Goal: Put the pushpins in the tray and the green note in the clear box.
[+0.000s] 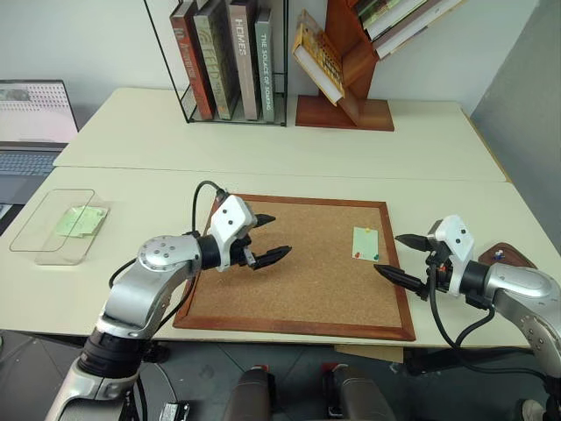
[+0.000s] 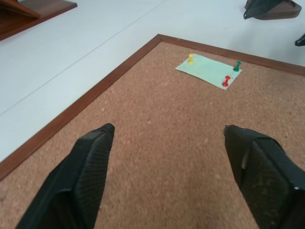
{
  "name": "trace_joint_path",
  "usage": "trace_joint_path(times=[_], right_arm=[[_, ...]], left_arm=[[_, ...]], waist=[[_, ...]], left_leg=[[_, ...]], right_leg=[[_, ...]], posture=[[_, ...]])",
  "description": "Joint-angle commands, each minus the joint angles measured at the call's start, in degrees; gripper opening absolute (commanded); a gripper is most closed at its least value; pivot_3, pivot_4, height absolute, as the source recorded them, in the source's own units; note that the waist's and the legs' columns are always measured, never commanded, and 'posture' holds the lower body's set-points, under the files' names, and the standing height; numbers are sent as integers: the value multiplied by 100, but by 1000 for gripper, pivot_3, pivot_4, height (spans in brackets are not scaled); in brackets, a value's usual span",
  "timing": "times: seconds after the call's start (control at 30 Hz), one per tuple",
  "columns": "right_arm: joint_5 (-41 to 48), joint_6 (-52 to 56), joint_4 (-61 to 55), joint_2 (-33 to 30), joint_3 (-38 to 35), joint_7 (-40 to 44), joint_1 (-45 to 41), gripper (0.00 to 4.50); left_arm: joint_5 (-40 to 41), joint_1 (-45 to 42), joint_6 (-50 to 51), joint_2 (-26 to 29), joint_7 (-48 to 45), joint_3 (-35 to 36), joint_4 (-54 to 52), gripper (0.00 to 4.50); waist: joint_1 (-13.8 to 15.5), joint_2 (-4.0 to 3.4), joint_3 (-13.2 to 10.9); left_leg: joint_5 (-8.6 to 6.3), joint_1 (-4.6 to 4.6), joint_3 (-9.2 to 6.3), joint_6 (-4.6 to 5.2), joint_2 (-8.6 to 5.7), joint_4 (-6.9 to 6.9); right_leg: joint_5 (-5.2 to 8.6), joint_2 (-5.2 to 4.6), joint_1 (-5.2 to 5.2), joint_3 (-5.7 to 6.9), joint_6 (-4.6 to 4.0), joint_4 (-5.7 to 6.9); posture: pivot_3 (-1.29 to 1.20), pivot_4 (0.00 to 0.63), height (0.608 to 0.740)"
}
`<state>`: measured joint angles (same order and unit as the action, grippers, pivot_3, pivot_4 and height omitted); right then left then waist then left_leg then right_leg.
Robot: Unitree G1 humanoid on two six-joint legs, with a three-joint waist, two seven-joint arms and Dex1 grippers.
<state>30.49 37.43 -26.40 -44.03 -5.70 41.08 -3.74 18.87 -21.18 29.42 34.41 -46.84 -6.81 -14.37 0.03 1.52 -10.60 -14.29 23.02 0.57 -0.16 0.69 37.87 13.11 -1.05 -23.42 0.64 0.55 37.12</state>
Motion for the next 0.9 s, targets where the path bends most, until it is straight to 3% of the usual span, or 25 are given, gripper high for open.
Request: trace_joint_path(times=[0.03, 0.57, 0.9], right_arm=[[89, -16, -256, 70, -146, -42, -20, 4500], [106, 0, -307, 264, -163, -117, -84, 4500], [-19, -149, -143, 424, -25, -104, -163, 4500]], left_arm=[[-113, -243, -164, -163, 11, -108, 166, 3031], [-244, -506, -416, -645, -331, -466, 901, 91], [-374, -475, -624, -977, -487, -721, 1376, 37]], waist=[[-1, 0, 0], [-1, 0, 0], [-2, 0, 0]], left_leg=[[0, 0, 0, 0, 0, 0], [0, 0, 1, 0, -1, 3], [0, 0, 0, 0, -2, 3]], right_leg=[[0, 0, 0, 0, 0, 1], [-1, 0, 0, 0, 1, 3], [-1, 0, 1, -1, 2, 4]], posture=[[0, 150, 740], [0, 150, 740], [0, 150, 740]])
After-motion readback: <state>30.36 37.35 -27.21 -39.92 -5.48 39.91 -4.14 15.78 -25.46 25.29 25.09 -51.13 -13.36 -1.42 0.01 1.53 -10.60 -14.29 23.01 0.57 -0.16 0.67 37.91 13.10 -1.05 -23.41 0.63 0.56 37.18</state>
